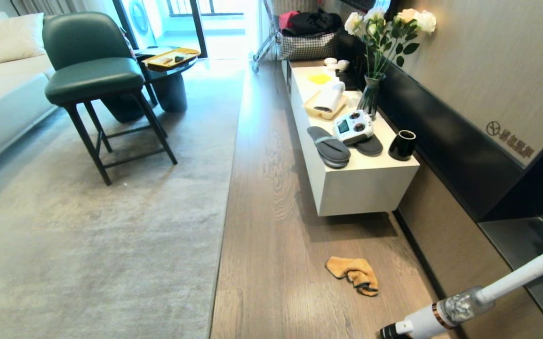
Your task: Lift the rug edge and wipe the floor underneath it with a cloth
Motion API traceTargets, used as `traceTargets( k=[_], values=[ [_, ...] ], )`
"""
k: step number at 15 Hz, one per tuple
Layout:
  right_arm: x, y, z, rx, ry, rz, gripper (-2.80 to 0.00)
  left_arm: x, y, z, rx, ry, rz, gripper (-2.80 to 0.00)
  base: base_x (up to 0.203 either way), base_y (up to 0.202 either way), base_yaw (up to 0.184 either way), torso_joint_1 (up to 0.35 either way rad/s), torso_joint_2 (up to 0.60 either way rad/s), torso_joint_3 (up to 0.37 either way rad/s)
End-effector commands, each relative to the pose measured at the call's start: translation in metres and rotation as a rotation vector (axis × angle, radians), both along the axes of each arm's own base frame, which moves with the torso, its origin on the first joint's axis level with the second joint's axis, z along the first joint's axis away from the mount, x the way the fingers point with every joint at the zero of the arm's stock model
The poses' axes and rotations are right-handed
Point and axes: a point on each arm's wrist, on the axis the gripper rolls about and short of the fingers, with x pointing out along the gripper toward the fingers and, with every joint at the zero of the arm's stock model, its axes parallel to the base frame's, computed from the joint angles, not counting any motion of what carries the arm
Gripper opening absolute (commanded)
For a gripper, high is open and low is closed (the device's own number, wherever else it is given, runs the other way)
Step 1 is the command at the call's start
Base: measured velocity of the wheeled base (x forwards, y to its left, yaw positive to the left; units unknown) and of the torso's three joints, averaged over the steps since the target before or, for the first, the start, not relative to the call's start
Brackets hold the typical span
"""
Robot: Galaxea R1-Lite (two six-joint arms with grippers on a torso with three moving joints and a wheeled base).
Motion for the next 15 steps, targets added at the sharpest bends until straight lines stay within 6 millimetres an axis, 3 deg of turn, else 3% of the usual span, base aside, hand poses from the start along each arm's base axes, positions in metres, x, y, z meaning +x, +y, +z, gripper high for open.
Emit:
traceTargets(
  k=[1,15],
  values=[
    [0.0001,0.0000,0.0000,-0.001,0.001,0.000,-2.80,0.0001,0.0000,-0.0002,0.000,0.001,0.001,-2.80,0.000,0.000,0.000,0.010,-0.43,-0.405],
    [0.0001,0.0000,0.0000,-0.003,0.001,0.000,-2.80,0.0001,0.0000,-0.0002,0.000,0.001,0.001,-2.80,0.000,0.000,0.000,0.109,-0.47,-0.369]
  ],
)
